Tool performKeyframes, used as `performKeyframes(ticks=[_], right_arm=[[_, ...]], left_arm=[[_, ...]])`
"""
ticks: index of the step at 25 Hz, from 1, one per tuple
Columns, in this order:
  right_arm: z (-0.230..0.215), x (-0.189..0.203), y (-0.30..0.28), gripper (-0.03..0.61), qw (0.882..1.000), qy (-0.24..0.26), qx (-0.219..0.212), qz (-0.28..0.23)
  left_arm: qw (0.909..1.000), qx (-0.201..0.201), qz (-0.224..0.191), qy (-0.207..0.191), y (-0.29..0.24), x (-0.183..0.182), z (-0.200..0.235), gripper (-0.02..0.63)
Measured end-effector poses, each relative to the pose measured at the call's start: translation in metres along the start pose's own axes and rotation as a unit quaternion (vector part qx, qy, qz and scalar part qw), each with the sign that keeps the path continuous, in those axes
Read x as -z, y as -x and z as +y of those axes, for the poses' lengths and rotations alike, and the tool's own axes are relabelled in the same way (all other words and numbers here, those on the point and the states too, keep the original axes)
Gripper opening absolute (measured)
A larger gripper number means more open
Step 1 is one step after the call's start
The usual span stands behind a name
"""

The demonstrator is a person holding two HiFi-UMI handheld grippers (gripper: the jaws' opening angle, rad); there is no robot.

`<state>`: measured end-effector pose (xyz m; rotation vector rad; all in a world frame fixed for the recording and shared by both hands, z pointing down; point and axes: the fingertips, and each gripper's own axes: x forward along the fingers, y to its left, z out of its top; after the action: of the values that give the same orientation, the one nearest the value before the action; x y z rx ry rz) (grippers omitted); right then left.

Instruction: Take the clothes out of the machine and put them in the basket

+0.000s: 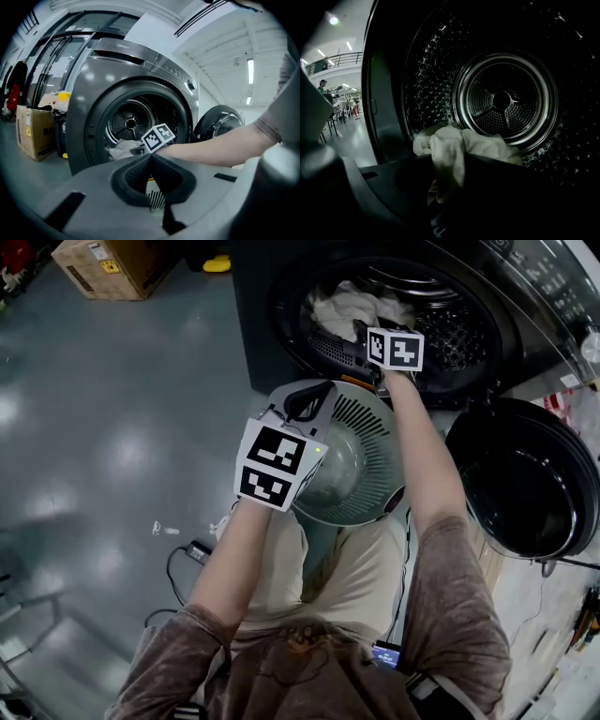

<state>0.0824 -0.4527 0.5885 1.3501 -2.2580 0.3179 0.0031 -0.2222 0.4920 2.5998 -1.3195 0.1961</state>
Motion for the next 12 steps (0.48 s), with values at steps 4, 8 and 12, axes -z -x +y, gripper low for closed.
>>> performKeyframes(ticks=[4,8,12], right_arm=[[0.004,-0.004,0.017,0.075,1.0,0.006,0.0,-0.014],[0.009,-0.011,0.043,0.051,0.999,0.003,-0.018,-0.038],[0.013,-0.014,0.082,0.049,0.998,-0.009,-0.029,-0.064]], left_arm=[[1.0,0.003,-0.001,-0.004,0.001,0.0,-0.006,0.003],[0.9999,0.002,0.0,-0.011,0.0,0.0,-0.01,0.003],[0.9999,0.001,0.0,-0.012,-0.001,0.001,-0.013,0.003]])
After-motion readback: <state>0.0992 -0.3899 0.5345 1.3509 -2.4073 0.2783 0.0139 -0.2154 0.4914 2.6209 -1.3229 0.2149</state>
